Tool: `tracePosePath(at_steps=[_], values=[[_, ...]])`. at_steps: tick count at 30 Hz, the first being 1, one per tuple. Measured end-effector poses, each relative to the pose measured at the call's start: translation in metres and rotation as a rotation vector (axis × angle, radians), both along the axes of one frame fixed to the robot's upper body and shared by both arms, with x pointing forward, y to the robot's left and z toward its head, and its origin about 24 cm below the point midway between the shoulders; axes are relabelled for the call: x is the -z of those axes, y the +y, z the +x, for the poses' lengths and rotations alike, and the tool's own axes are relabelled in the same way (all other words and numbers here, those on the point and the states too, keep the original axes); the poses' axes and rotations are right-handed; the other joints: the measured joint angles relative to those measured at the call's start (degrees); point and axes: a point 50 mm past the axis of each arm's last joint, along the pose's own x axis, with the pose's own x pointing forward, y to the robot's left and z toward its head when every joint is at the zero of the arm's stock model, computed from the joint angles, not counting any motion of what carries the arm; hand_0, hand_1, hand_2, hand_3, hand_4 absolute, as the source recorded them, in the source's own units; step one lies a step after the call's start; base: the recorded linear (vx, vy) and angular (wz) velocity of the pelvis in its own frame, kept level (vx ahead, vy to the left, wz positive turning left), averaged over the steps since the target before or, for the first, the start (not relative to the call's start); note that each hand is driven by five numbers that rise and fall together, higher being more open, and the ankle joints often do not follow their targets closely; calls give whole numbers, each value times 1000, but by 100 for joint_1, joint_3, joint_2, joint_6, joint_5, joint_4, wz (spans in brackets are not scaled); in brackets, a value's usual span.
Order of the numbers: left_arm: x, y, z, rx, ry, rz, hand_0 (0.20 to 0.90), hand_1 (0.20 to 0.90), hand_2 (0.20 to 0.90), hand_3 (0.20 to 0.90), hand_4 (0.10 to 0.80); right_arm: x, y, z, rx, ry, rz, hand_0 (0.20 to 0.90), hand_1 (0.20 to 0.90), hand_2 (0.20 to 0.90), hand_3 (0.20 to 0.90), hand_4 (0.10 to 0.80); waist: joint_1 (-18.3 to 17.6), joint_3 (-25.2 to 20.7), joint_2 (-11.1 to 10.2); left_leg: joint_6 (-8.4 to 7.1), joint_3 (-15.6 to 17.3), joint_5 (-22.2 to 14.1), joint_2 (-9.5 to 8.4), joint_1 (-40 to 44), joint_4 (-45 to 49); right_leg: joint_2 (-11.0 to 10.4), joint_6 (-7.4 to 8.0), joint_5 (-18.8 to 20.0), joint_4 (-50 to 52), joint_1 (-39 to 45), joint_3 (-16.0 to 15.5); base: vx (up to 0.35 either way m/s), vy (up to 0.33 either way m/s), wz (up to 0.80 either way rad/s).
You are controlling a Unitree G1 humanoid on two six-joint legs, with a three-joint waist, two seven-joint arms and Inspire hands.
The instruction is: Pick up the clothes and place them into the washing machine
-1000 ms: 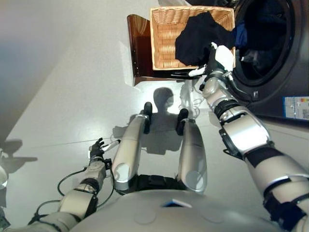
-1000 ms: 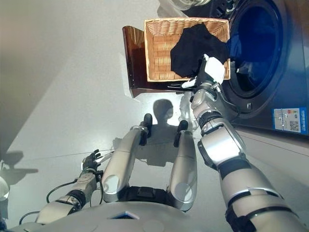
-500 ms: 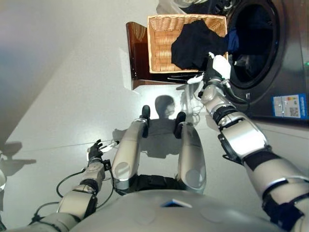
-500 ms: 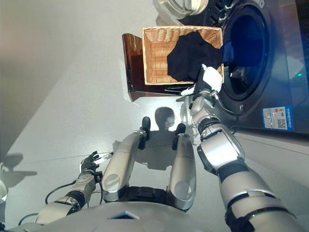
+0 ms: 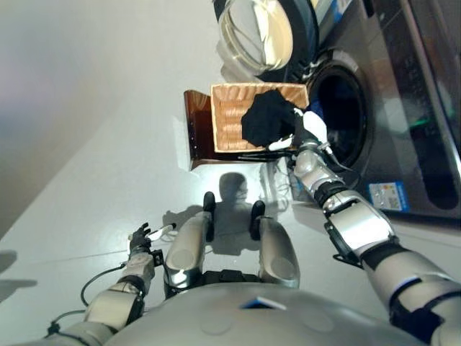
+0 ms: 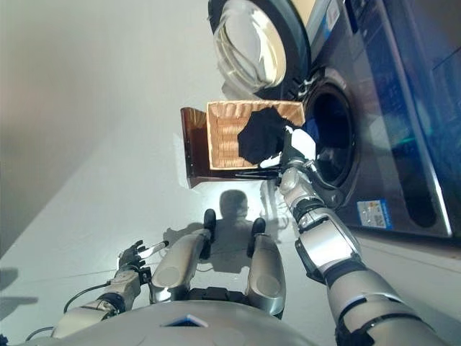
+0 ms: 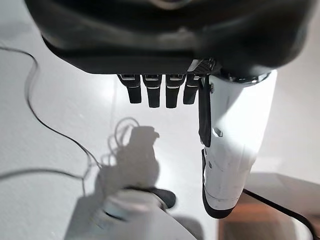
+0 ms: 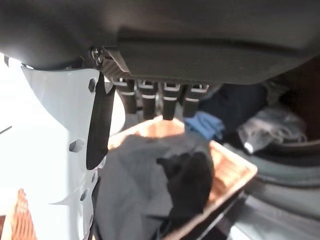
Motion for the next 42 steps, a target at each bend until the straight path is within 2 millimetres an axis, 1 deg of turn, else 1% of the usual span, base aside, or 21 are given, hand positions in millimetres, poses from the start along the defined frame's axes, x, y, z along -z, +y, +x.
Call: tracePosePath(at_steps=[2, 4, 9, 10, 12, 13, 15, 17, 18, 21, 22, 27, 28, 31, 33, 37, 38, 39, 40, 41, 42], values=[[0, 1, 0, -16, 2, -3, 900, 900, 900, 900, 800, 7, 0, -6, -7, 21, 19, 900, 900, 900, 900, 800, -69, -31, -35, -1, -23, -5, 7, 209, -111, 12, 3, 2, -144, 235, -40, 132, -2, 5], [2, 3, -7, -31, 36, -2, 900, 900, 900, 900, 800, 20, 5, -18, 10, 51, 76, 900, 900, 900, 900, 800, -97, -94, -71, -17, -45, -27, 17, 524, -231, 29, 14, 2, -291, 566, -65, 101, 17, -1], [4, 4, -13, -37, 53, 0, 900, 900, 900, 900, 800, 44, -1, -42, 65, 131, 132, 900, 900, 900, 900, 800, -102, -296, -127, -42, -68, -62, 15, 638, -286, 38, 26, 9, -398, 709, -72, 61, 27, 2], [5, 4, -20, -40, 68, -1, 900, 900, 900, 900, 800, 55, -4, -55, 81, 173, 142, 900, 900, 900, 900, 800, -92, -429, -140, -41, -73, -64, 10, 704, -339, 34, 25, 8, -457, 791, -75, 61, 37, 3], [7, 6, -29, -55, 87, -8, 900, 900, 900, 900, 800, 66, -4, -68, 110, 206, 169, 900, 900, 900, 900, 800, -100, -613, -172, -36, -69, -65, 1, 712, -357, 27, 24, 9, -486, 800, -75, 49, 42, -2], [7, 7, -31, -57, 89, -8, 900, 900, 900, 900, 800, 69, -5, -72, 117, 217, 175, 900, 900, 900, 900, 800, -113, -641, -195, -35, -68, -66, -3, 725, -352, 22, 23, 8, -487, 815, -74, 60, 82, 2], [9, 8, -37, -50, 114, -8, 900, 900, 900, 900, 800, 82, -10, -91, 158, 255, 214, 900, 900, 900, 900, 800, -121, -709, -221, -15, -86, -81, -6, 895, -396, 15, 39, 18, -614, 1070, -140, 64, 92, 11], [11, 10, -49, -50, 159, 0, 900, 900, 900, 900, 800, 91, -10, -106, 160, 296, 228, 900, 900, 900, 900, 800, -139, -934, -286, 31, -73, -113, -14, 917, -443, -1, 74, -4, -665, 1091, -162, 56, 53, 3], [11, 12, -54, -48, 176, 5, 900, 900, 900, 900, 800, 93, -9, -109, 156, 309, 235, 900, 900, 900, 900, 800, -153, -992, -317, 32, -73, -113, -14, 919, -448, -4, 82, 2, -677, 1100, -180, 29, 43, -1], [12, 15, -64, -54, 209, 11, 900, 900, 900, 900, 800, 98, -10, -117, 154, 337, 243, 900, 900, 900, 900, 800, -219, -1041, -371, 49, -75, -121, -29, 1082, -470, -21, 99, 16, -743, 1291, -200, 29, 71, 3], [13, 15, -68, -51, 221, 14, 900, 900, 900, 900, 800, 99, -10, -119, 149, 347, 247, 900, 900, 900, 900, 800, -229, -1148, -388, 58, -72, -127, -35, 1077, -499, -26, 111, 19, -780, 1289, -199, 28, 40, 0], [14, 14, -72, -38, 226, -4, 900, 900, 900, 900, 800, 101, -9, -122, 136, 361, 230, 900, 900, 900, 900, 800, -211, -1246, -412, 80, -65, -99, -53, 1200, -591, -41, 154, 56, -882, 1410, -210, 24, 40, 2], [14, 13, -77, -27, 241, -4, 900, 900, 900, 900, 800, 103, -10, -125, 140, 376, 230, 900, 900, 900, 900, 800, -201, -1310, -403, 84, -62, -101, -63, 1265, -647, -51, 158, 53, -918, 1489, -210, 0, 0, 0], [15, 13, -78, -21, 241, -11, 900, 900, 900, 900, 800, 103, -11, -124, 139, 373, 230, 900, 900, 900, 900, 800, -194, -1362, -401, 86, -64, -102, -70, 1272, -650, -52, 172, 63, -964, 1488, -211, -3, 58, 0], [15, 13, -79, -19, 240, -16, 900, 900, 900, 900, 800, 104, -11, -126, 141, 380, 230, 900, 900, 900, 900, 800, -123, -1363, -416, 68, -82, -88, -86, 1272, -634, -61, 171, 96, -975, 1528, -229, -9, 72, 7], [14, 15, -79, -20, 239, -13, 900, 900, 900, 900, 800, 107, -15, -132, 164, 406, 230, 900, 900, 900, 900, 800, -86, -1355, -479, 142, -124, -140, -169, 1269, -625, -167, 234, 68, -931, 1590, -369, 0, 165, 17], [14, 15, -79, -19, 239, -13, 900, 900, 900, 900, 800, 108, -17, -134, 175, 413, 232, 900, 900, 900, 900, 800, -81, -1335, -500, 180, -140, -165, -201, 1268, -610, -216, 273, 36, -837, 1590, -390, -19, 138, 19], [14, 15, -77, -12, 237, -9, 900, 900, 900, 900, 800, 108, -20, -135, 193, 411, 241, 900, 900, 900, 900, 800, -101, -1275, -523, 252, -158, -205, -259, 1265, -533, -289, 336, 1, -660, 1568, -410, -41, 217, 19], [13, 16, -75, -9, 231, -6, 900, 900, 900, 900, 800, 108, -21, -136, 200, 411, 242, 900, 900, 900, 900, 800, -91, -1183, -536, 304, -150, -239, -322, 1297, -508, -367, 376, -21, -359, 1480, -367, -42, 193, 22], [13, 15, -71, -1, 224, -6, 900, 900, 900, 900, 800, 108, -23, -136, 204, 411, 242, 900, 900, 900, 900, 800, -73, -1040, -472, 369, -154, -224, -281, 1377, -550, -389, 375, 96, 247, 1238, -307, -19, 171, 17], [12, 17, -67, 2, 215, -4, 900, 900, 900, 900, 800, 109, -23, -137, 205, 412, 245, 900, 900, 900, 900, 800, -123, -950, -465, 393, -140, -235, -331, 1410, -549, -351, 324, 268, 654, 1037, -182, 39, 125, 16]])
